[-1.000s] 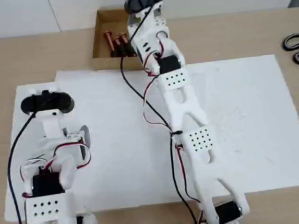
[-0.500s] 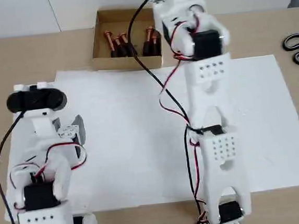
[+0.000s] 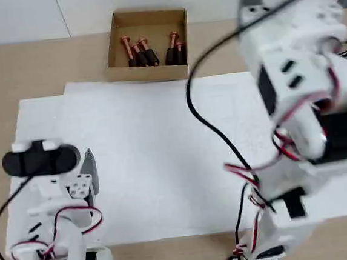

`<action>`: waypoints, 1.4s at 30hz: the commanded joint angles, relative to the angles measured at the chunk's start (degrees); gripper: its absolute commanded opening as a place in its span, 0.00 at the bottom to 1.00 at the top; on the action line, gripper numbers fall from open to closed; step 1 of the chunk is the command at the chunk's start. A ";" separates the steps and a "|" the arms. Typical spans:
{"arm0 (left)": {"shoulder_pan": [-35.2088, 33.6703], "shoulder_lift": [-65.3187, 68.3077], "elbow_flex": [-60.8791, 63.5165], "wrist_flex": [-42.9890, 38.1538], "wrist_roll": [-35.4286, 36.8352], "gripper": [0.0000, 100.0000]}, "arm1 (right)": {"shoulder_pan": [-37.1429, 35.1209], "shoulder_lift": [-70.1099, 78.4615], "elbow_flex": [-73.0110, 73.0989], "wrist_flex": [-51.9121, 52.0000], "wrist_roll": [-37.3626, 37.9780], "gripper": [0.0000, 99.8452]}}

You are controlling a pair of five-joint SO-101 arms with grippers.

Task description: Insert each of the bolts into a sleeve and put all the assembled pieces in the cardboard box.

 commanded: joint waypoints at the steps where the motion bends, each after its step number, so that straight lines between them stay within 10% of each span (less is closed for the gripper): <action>1: 0.00 -6.15 2.51 0.09 -0.35 0.16 | 2.59 -10.33 12.40 0.75 0.44 0.19; 23: -0.26 -7.21 16.04 -6.24 -0.18 0.16 | 4.44 -91.12 136.79 -25.19 0.53 0.19; 42: -0.35 -7.21 26.95 -6.33 -0.18 0.16 | 6.02 -110.02 165.19 -29.23 0.53 0.19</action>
